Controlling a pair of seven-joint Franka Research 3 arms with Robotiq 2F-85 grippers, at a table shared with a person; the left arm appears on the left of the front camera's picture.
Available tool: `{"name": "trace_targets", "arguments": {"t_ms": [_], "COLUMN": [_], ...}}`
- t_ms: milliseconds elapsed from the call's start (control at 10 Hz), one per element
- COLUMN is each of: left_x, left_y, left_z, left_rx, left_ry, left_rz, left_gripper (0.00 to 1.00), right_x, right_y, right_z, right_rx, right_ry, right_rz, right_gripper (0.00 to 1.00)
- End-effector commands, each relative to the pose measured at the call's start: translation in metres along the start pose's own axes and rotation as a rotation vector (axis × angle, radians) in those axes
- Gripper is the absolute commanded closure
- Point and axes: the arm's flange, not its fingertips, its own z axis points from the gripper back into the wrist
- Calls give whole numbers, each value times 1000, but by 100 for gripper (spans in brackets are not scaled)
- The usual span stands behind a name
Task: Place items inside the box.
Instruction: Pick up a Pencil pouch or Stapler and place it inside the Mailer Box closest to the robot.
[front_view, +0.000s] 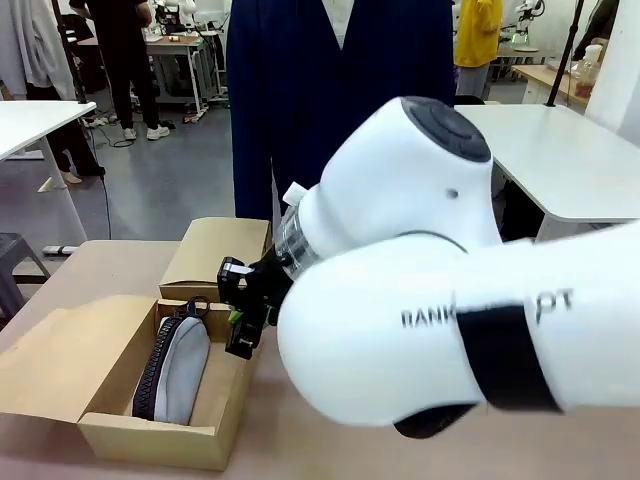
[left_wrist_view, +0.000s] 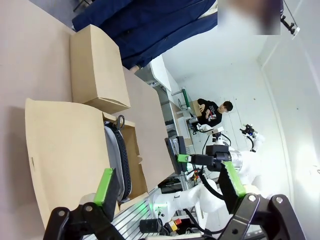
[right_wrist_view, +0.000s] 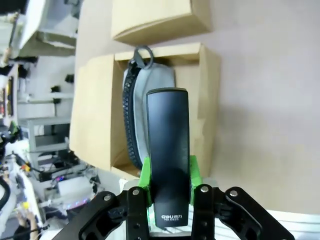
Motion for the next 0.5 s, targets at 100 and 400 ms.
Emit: {"name": "trace_targets", "arguments": {"t_ms": [100,400], "left_x": [1,1], "left_y": [-2,-2], "left_z": [-1,-1], "left_rx": [-22,-22], "left_ry": [-11,-11], "left_rz": [-18,-18], "left_gripper": [0,0], "right_x": [9,16], "right_y": [29,45], "right_z": [-46,-89], "right_rx": [2,-23], "right_ry": [-1,101], "right_rz": [49,105], "right_gripper": [68,68]}}
